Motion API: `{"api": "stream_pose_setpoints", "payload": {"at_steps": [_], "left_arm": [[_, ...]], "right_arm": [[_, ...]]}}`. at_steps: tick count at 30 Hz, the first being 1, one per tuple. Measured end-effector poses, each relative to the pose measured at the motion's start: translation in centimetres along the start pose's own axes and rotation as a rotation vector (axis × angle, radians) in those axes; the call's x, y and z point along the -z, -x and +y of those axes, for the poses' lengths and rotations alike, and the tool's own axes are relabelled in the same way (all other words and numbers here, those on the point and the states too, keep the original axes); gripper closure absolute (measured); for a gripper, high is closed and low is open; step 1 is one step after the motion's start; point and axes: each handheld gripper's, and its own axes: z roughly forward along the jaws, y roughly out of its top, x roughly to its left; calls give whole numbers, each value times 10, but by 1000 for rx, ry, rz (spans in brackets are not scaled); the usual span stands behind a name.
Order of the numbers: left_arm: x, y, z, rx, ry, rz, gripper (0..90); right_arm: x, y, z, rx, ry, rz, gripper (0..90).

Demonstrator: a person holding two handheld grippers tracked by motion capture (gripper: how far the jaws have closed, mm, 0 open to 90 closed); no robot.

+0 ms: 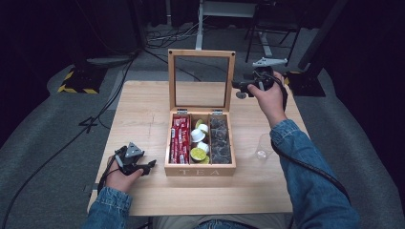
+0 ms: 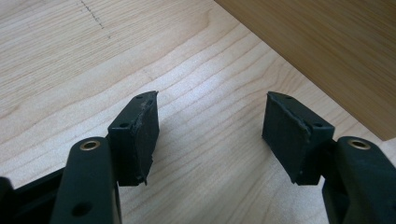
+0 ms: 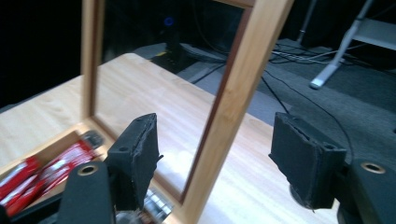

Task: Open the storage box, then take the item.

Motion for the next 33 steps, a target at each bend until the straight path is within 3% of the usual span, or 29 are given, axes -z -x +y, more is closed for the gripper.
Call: {"api": "stream_pose_setpoints", "payload": {"at_steps": [4,5,13,18,25,27,29,33], "left_arm": [[-1,-2,1,-6,-2,-6,361],[-1,-2,2,-24,-8,-10,346],[0,-3,0,-38,-11,-18,313],[0,-2,0,-39,-18,-14,267],[0,-1,0,-35,-23,-18,226],[0,-1,-1,-34,-23,-16,225],[-1,-1,0,-34,-23,-17,223],[-1,-1,0,-34,-27,-19,211]], "right_arm": [[11,-6,-3,-3,11,36,321],[17,-12,-6,6,15,65,320],[24,-34,-22,29,-8,134,319],[21,-50,-40,28,-70,166,330],[14,-62,-61,27,-121,184,320],[11,-65,-66,30,-137,188,336],[8,-69,-70,45,-166,204,431],[-2,-79,-77,82,-224,211,470]]}}
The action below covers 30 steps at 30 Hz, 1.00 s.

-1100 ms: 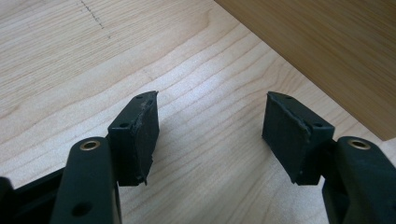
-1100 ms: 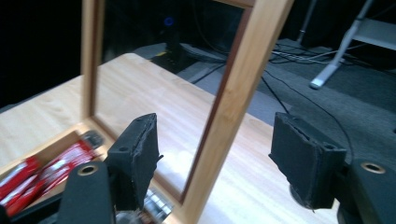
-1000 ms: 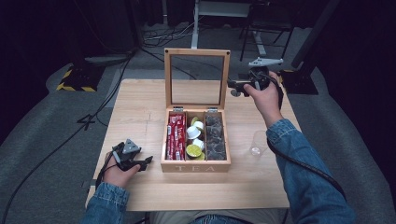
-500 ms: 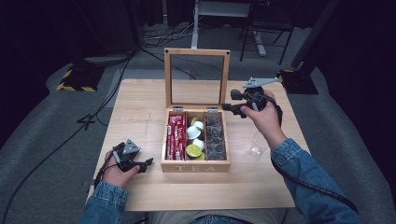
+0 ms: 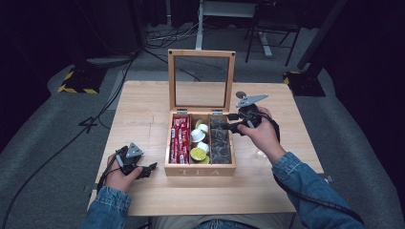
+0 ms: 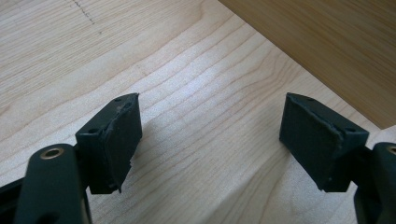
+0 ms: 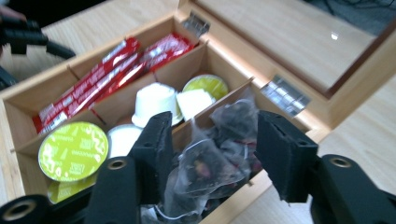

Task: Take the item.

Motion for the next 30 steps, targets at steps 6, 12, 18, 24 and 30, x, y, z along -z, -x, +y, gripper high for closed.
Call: {"api": "stream_pose_setpoints", "payload": {"at_steps": [6,12,18,24,30], "left_arm": [[0,0,0,-5,-2,0,203],[0,0,0,-4,-2,3,203],[0,1,0,4,-3,5,203],[0,1,0,5,-3,5,203],[0,1,0,3,-2,4,203]], "right_arm": [[-17,-7,-5,16,-49,-1,485],[-35,-8,-10,17,-97,-1,500],[-47,-10,-14,21,-135,-3,506],[-55,-11,-18,24,-162,-10,516],[-58,-9,-20,18,-172,-22,588]]}}
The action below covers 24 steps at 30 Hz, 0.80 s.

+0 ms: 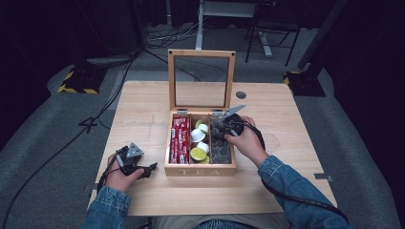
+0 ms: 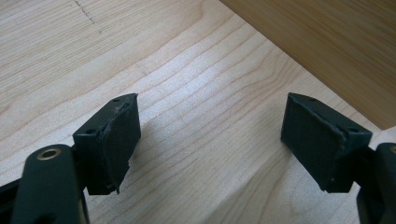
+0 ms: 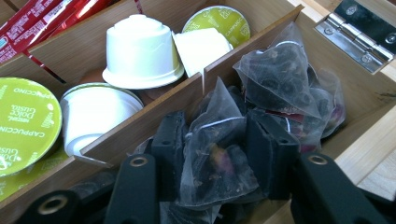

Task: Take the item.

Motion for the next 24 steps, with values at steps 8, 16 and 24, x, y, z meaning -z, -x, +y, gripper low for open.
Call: {"api": "stream_pose_setpoints", "payload": {"at_steps": [8,16,24], "left_arm": [[0,0,0,2,-1,0,203],[0,0,0,1,-1,0,203],[0,0,0,1,-1,0,203]], "right_arm": [[0,-1,1,30,-2,-21,716],[5,-1,0,21,23,-22,737],[16,4,2,-15,87,8,738]]}}
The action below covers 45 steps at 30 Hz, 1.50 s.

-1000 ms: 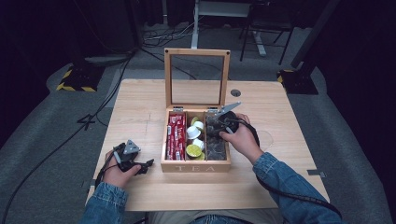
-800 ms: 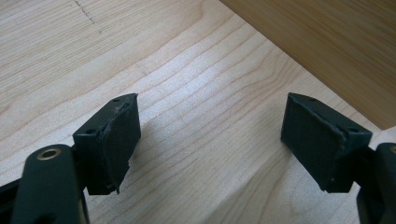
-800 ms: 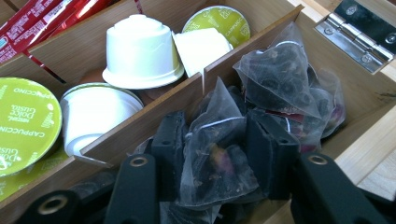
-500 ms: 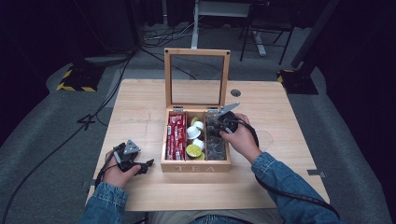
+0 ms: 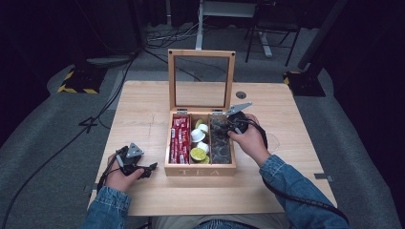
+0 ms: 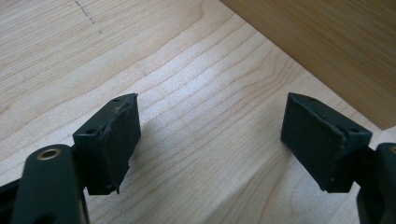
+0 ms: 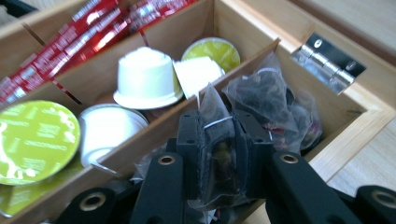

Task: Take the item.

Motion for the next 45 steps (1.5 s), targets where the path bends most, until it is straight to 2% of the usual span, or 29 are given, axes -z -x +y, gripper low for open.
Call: {"api": "stream_pose_setpoints", "payload": {"at_steps": [12,21,30,45], "left_arm": [[-1,-1,1,-10,1,-3,193],[-3,-4,3,-17,-1,-11,181],[-3,-4,3,-15,0,-10,181],[-4,-6,4,-15,-4,-10,182]], "right_arm": [[22,-1,5,-22,99,31,736],[49,-3,5,-24,167,43,735],[84,-3,3,-10,213,23,734],[127,4,-17,-9,229,-52,734]]}}
